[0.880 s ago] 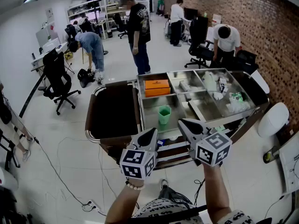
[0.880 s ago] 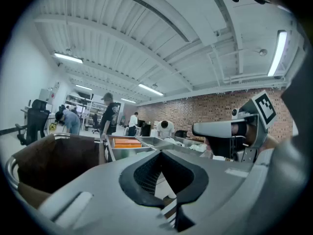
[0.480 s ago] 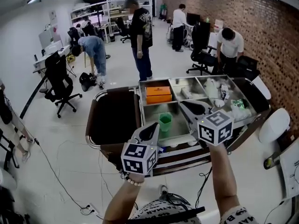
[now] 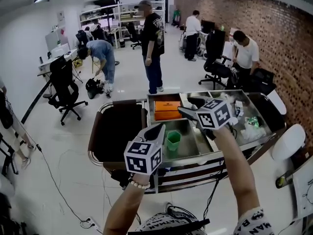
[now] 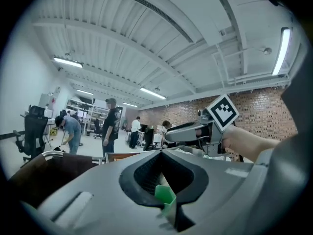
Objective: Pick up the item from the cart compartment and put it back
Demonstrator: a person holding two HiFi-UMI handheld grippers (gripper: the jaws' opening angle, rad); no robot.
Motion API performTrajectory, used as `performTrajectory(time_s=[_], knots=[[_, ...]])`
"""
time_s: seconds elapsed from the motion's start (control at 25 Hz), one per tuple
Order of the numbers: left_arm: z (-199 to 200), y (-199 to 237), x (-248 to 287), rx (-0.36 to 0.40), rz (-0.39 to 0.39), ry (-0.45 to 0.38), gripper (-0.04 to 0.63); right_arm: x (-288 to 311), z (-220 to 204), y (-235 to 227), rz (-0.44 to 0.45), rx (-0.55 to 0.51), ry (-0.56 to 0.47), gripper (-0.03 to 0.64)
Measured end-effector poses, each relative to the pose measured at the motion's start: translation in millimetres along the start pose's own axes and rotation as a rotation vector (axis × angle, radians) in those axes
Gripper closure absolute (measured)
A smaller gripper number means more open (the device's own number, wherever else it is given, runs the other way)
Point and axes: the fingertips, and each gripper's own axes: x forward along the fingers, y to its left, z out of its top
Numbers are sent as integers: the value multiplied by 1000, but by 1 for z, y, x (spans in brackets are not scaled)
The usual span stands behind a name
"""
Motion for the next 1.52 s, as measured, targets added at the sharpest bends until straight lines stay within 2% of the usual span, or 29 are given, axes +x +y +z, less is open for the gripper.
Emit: performTrajectory(time_s=[0.04,0.12,0.32,0.52,0.72,0.92,1.28,1.4,1.52], knots=[[2,3,4,-1,3,2,595,10,-3,-4,18,-23,35,345],[4,9,13,-6,10,9,595,29,-11,-11,50,-70,109,286],[1,29,36,-23,42,31,595,76,-29,-34,109,-143,251,225],[-6,48,55,-65,64,50,595,120,-50,-48,206,-236,376,156],[-12,65,72,-111,80,70,595,161,-82,-52,301,-307,500,127],[-20,84,77,-149,113,68,595,199,-120,-63,315,-408,638,114],[-26,97,73,-172,139,55,595,232,-157,-55,381,-490,744,114],[-26,98,71,-173,144,53,595,234,-170,-57,368,-557,783,120],[-26,99,68,-175,150,50,595,234,-172,-59,354,-579,786,141]])
